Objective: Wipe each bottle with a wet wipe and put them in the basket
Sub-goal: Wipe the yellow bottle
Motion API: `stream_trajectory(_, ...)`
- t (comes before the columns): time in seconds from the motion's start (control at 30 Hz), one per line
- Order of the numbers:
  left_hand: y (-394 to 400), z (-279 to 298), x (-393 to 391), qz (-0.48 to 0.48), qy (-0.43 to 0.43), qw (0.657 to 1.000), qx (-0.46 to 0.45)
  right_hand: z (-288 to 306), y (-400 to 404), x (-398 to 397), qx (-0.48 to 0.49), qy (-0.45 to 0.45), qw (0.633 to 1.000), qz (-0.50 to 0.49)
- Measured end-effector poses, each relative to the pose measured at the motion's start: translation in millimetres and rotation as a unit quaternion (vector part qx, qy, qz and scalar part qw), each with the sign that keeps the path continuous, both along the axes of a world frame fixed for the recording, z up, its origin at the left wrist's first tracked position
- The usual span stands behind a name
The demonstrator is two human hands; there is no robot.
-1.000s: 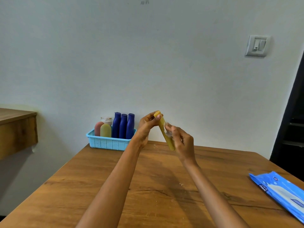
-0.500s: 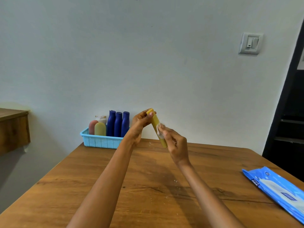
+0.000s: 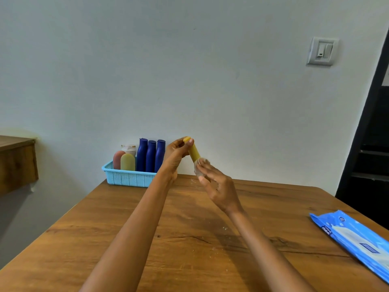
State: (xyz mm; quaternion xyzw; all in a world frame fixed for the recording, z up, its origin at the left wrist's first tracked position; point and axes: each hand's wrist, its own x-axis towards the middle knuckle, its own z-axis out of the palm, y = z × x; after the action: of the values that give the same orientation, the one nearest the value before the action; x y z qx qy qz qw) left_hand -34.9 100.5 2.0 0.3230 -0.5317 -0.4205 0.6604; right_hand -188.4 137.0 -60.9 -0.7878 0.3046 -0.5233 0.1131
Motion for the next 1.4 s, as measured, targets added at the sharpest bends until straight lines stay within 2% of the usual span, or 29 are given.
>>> stream_trajectory(0.07, 0, 0, 1, 0.016, 0.005, 1.000, 0.004, -11, -3, -8, 0.012, -0.006, 1.000, -0.004)
stream_trajectory(0.17, -1, 0, 1, 0.018, 0.004, 1.000, 0.006, -12, -2, -12, 0.067, -0.081, 0.994, 0.003)
stream_trajectory(0.27, -2, -2, -3, 0.005, -0.011, 1.000, 0.002, -3, -2, -7, 0.089, -0.110, 0.990, 0.003)
stream_trajectory(0.37, -2, -3, -6, -0.013, -0.023, 1.000, -0.003, 13, 3, 2, 0.053, -0.118, 0.991, 0.032)
stream_trajectory(0.5, 0, 2, -2, -0.017, 0.008, 1.000, -0.011, 14, 5, 12, 0.004, -0.106, 0.993, 0.043)
stream_trajectory(0.63, -1, -5, 5, -0.004, 0.013, 1.000, -0.007, -9, 1, 6, 0.050, -0.127, 0.990, 0.040)
stream_trajectory(0.73, -1, -7, 7, -0.005, 0.015, 1.000, -0.005, -15, -1, 1, 0.106, -0.137, 0.985, -0.008)
stream_trajectory(0.83, 0, -5, 7, -0.032, 0.002, 0.999, -0.014, -12, -2, -1, 0.160, -0.158, 0.974, -0.037)
stream_trajectory(0.97, 2, -7, 2, -0.093, -0.010, 0.995, -0.031, -3, -2, -5, 0.205, -0.186, 0.961, -0.009)
stream_trajectory(1.13, 8, -4, -6, -0.144, -0.040, 0.988, -0.037, 20, -2, -5, 0.173, -0.169, 0.970, 0.010)
stream_trajectory(1.3, 9, -4, -12, -0.119, -0.070, 0.990, -0.026, 32, 6, -2, 0.123, -0.138, 0.983, 0.006)
stream_trajectory(1.4, 10, -1, -14, -0.096, -0.049, 0.994, -0.021, 24, 6, 2, 0.070, -0.142, 0.987, -0.016)
